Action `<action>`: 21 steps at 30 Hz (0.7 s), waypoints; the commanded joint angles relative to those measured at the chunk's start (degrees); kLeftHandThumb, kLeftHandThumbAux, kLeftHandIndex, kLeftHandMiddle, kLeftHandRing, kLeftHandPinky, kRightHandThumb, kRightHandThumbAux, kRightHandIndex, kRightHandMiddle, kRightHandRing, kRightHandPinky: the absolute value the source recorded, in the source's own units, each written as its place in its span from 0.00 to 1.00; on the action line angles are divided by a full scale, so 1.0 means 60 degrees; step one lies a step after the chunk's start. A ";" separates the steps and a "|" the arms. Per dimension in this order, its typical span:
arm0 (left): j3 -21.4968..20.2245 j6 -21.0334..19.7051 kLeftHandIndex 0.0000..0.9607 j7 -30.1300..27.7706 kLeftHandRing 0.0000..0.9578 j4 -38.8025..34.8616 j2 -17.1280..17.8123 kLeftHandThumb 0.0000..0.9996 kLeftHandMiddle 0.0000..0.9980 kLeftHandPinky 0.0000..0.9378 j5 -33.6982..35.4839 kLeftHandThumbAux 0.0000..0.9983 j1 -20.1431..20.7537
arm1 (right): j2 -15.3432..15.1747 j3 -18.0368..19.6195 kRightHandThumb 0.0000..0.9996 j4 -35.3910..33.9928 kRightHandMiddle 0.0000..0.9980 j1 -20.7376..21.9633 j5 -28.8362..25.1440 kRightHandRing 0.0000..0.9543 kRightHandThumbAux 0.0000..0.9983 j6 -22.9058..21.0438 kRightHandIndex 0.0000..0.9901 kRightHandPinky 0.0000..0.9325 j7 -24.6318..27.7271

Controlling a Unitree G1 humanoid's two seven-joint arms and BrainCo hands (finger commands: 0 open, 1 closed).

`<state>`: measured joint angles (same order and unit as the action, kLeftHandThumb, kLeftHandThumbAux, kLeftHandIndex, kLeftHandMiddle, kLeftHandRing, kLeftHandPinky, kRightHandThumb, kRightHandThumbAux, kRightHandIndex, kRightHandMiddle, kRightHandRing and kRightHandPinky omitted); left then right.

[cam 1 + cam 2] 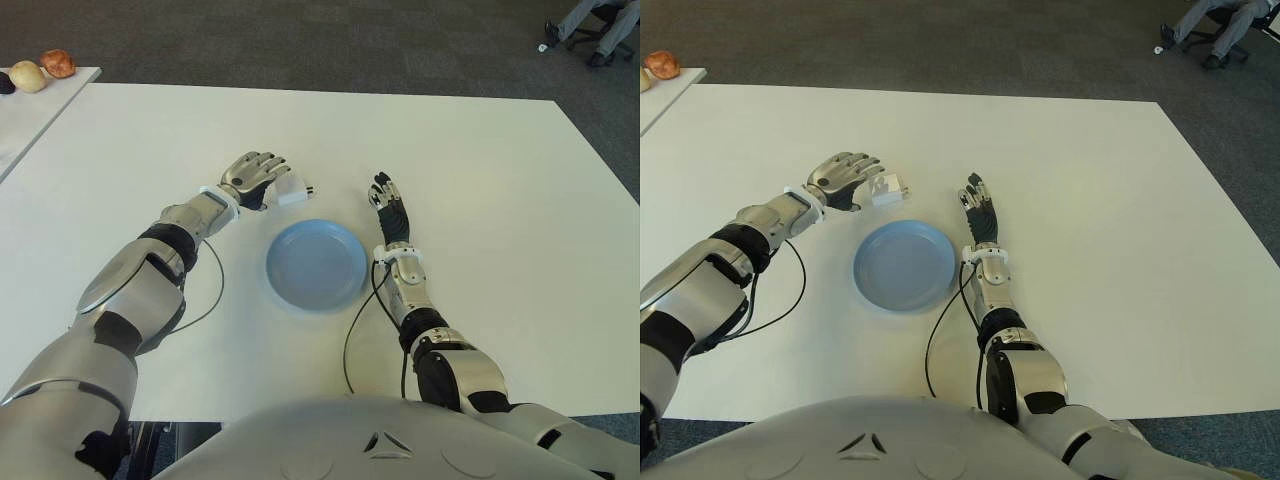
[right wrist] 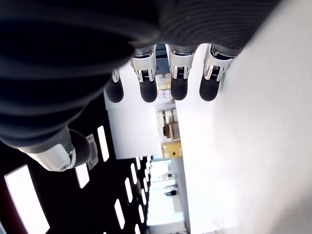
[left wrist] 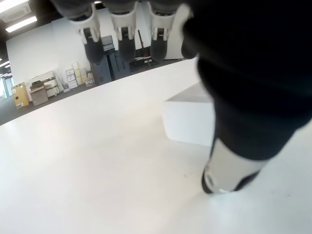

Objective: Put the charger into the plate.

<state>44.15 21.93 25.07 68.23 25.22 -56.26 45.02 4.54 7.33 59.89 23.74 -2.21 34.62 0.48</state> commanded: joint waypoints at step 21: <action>0.1758 -0.0571 0.00 0.0233 0.00 0.0446 0.0210 0.00 0.00 0.00 -0.1257 0.78 -0.0583 | -0.0060 -0.0039 0.00 0.0680 0.05 -0.0286 0.0091 0.04 0.49 -0.0675 0.03 0.06 -0.0338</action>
<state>51.93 18.67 28.26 69.02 25.89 -60.54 44.79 4.41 7.02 61.35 24.67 -1.95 34.60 -0.79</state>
